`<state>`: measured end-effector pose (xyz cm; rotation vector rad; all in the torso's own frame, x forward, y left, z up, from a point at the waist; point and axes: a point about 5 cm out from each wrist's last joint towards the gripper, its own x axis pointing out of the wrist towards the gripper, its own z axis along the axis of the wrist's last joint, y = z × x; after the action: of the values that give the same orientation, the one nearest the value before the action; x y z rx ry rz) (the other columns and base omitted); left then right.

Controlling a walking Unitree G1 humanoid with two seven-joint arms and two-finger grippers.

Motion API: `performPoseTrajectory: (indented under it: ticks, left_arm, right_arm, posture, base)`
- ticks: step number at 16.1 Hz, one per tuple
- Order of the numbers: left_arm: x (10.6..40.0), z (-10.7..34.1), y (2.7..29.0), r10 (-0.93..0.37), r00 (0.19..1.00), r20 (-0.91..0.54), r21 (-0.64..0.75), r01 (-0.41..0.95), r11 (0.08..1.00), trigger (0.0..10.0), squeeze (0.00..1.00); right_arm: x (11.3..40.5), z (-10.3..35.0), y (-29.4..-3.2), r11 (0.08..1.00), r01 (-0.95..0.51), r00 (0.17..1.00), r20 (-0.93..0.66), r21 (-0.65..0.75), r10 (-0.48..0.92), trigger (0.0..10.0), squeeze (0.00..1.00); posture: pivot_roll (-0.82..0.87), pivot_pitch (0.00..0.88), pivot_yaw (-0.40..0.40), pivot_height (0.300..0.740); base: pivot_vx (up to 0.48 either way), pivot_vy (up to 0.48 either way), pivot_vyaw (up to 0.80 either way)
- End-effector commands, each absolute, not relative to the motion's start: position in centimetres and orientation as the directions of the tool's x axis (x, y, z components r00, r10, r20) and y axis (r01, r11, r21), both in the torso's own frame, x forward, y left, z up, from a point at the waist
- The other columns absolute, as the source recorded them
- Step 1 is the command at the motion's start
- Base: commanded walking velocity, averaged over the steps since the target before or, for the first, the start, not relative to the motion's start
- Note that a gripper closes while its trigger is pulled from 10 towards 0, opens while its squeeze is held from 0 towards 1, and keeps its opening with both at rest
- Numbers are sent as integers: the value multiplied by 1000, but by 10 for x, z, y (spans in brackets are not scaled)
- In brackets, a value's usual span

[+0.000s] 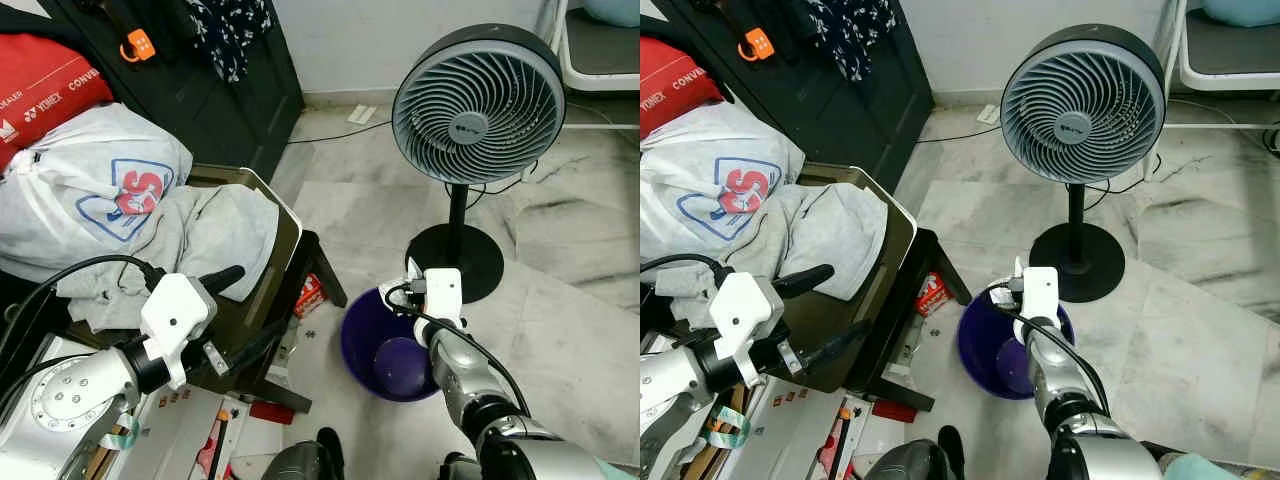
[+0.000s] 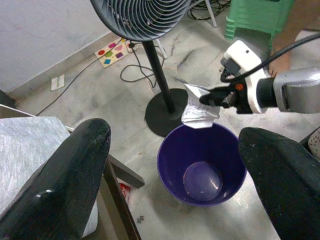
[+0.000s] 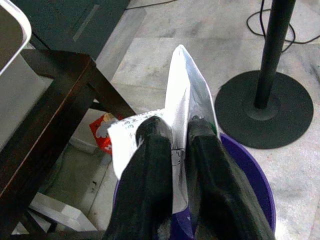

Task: Clean up the room

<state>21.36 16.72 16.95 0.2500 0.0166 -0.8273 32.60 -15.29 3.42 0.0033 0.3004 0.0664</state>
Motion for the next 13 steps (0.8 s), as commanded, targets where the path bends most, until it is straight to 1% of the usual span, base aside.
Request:
performPoseTrajectory:
  ticks: [1,11,13]
  left_arm:
    - [214,168,170,-709,692,-133,218,718,661,10000,0]
    - [216,166,168,-703,701,-121,218,710,670,10000,0]
    - [218,166,167,-697,708,-114,227,702,675,10000,0]
  right_arm:
    - [321,27,-145,996,-82,943,-320,27,86,10000,1000]
    - [322,30,-157,1000,-25,955,-294,11,27,10000,1000]
    - [326,39,-164,1000,-11,970,-242,11,13,10000,1000]
  posture:
    - [222,263,298,740]
    - [210,266,297,740]
    - [196,257,285,740]
  base:
    - [0,0,0]
    - [0,0,0]
    - [0,0,0]
